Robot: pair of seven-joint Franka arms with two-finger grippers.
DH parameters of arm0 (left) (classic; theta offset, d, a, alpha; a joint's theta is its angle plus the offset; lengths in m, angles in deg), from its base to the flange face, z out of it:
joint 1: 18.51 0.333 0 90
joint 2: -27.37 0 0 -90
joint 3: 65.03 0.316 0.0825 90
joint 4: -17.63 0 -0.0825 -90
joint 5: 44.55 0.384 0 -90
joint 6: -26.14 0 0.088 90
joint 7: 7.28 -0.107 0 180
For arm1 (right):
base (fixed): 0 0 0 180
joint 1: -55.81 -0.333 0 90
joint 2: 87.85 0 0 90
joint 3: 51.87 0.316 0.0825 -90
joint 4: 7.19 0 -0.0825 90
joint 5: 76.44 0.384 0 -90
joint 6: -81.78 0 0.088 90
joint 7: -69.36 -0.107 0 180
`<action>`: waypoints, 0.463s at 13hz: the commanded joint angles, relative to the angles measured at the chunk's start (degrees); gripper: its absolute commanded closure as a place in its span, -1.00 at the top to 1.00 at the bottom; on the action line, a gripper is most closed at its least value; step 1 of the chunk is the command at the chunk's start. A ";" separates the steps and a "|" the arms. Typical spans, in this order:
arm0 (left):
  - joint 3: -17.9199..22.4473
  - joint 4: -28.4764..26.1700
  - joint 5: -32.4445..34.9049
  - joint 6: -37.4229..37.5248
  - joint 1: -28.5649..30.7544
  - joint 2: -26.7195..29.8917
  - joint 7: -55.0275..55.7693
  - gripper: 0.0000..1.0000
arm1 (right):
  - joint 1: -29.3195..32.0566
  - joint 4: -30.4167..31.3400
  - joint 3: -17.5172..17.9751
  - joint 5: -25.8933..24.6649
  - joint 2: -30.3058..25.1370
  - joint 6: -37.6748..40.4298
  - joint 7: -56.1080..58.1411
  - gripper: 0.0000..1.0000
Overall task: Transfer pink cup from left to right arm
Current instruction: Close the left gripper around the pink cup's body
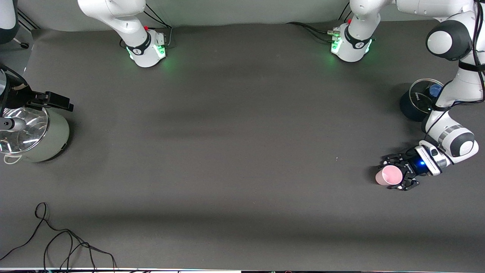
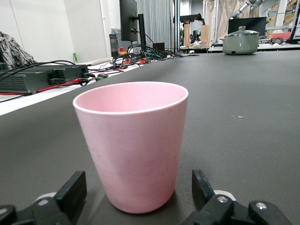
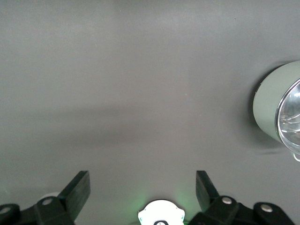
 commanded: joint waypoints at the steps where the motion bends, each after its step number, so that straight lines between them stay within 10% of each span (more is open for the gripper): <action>1: 0.02 -1.54 -0.35 -0.25 -0.45 1.23 3.97 0.99 | -0.41 -1.17 -0.14 -0.80 0.54 0.00 1.15 1.00; 4: -0.51 -1.97 -0.62 -0.68 -0.72 1.23 3.63 0.12 | -0.40 -1.17 -0.05 -0.80 0.54 0.00 1.15 1.00; 6: -0.77 -1.98 -0.79 -0.95 -0.72 1.32 3.54 -0.09 | -0.32 -1.17 -0.05 -0.80 0.54 0.00 1.15 1.00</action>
